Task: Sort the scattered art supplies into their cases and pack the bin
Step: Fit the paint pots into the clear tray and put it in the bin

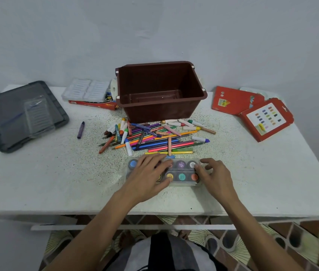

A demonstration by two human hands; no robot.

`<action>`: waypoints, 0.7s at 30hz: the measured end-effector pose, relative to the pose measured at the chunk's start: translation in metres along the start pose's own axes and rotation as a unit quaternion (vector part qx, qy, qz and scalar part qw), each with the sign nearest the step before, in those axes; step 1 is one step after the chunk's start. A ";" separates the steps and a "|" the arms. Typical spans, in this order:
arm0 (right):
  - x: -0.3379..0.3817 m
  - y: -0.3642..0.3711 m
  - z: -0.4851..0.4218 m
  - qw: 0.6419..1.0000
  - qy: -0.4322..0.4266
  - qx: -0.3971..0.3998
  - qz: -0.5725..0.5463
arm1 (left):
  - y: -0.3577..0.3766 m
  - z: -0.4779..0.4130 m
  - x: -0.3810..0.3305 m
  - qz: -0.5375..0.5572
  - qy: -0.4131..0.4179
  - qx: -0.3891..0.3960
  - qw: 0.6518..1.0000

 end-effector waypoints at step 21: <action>-0.008 0.006 0.038 0.978 0.051 -0.067 -0.193 | 0.008 -0.012 -0.004 0.019 0.063 0.021 0.998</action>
Point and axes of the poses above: each hand's wrist, its own z-axis away from the middle knuckle, its own y-axis out of the palm, x = y × z, the point moved 8 cm from there along -z, towards the middle knuckle, and after that the axes turned 1 degree about -z, right-handed, at the moved point
